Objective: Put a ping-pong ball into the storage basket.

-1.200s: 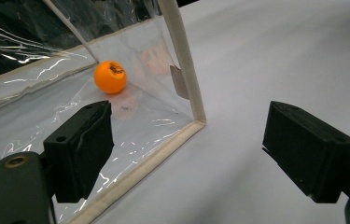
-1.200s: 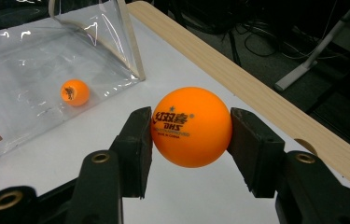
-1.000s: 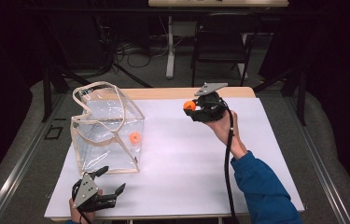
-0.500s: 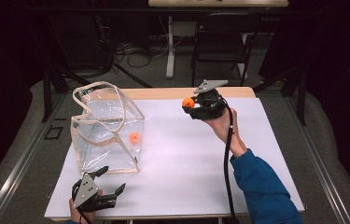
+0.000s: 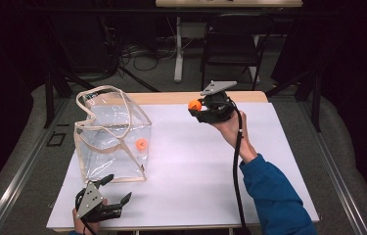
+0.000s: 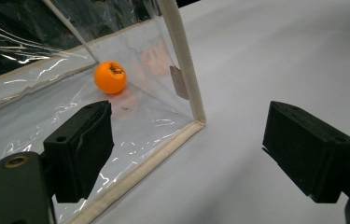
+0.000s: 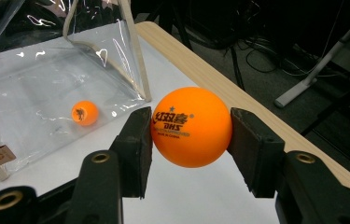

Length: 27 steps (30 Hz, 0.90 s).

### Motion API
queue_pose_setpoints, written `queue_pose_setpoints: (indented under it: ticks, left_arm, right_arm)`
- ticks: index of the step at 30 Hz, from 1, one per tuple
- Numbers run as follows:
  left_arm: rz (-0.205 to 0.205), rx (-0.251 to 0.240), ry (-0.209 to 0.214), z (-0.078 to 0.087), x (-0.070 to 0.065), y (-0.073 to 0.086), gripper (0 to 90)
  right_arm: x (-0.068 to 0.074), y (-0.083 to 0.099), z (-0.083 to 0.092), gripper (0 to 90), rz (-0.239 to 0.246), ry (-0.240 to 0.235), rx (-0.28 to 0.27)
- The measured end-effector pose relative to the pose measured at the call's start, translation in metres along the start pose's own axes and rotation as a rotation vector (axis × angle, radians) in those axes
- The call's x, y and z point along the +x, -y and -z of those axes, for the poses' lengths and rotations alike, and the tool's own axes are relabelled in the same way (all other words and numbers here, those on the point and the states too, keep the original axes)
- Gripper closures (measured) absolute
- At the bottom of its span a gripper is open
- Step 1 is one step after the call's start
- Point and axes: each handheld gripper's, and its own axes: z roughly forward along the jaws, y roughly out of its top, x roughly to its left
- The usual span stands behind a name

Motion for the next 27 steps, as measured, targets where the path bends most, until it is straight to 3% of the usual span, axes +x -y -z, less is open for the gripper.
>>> queue_pose_setpoints:
  ticks: [27]
  left_arm:
    - [-0.001, 0.0, 0.002, 0.0, 0.0, 0.0, 16.0]
  right_arm:
    - [0.008, -0.02, -0.008, 50.6, 0.034, -0.017, -0.015]
